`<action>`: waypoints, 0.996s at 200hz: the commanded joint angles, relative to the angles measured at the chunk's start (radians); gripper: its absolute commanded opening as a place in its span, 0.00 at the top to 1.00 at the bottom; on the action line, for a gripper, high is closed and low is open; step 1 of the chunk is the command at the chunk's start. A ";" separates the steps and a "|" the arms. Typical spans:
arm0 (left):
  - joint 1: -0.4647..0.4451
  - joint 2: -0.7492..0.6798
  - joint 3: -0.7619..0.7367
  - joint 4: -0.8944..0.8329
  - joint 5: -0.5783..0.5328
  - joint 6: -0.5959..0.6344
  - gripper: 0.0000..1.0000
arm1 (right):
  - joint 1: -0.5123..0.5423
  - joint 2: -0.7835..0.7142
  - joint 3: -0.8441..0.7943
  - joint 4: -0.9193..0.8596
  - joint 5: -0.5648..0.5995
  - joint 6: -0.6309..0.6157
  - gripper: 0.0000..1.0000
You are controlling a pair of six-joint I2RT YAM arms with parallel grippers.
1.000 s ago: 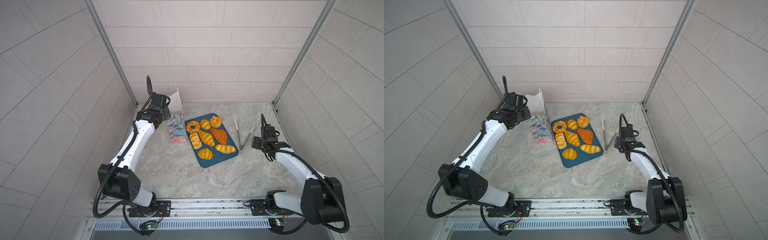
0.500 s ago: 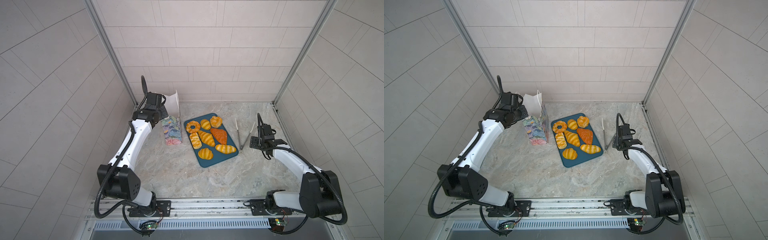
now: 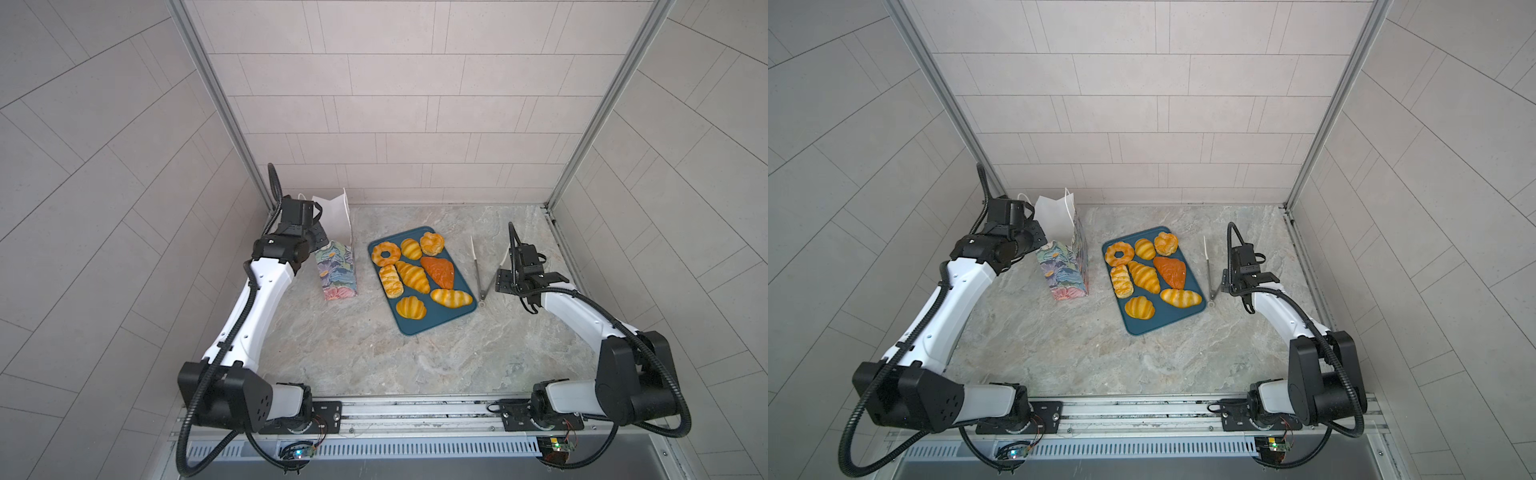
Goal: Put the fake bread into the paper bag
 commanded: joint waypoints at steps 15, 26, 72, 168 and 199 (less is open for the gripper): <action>0.013 -0.035 -0.044 0.022 0.009 -0.064 1.00 | 0.013 0.023 0.036 -0.019 0.006 0.009 0.25; 0.015 -0.039 -0.050 0.022 0.013 -0.072 1.00 | 0.015 0.024 0.037 -0.021 0.007 0.007 0.25; 0.017 -0.057 -0.053 0.029 0.017 -0.089 0.93 | 0.015 0.030 0.035 -0.020 0.010 0.007 0.25; -0.004 -0.178 -0.078 0.051 -0.040 0.003 0.15 | 0.015 0.102 0.067 -0.018 -0.029 0.052 0.37; -0.090 -0.233 -0.077 0.054 -0.161 0.059 0.06 | 0.017 0.143 0.081 -0.005 -0.034 0.088 0.38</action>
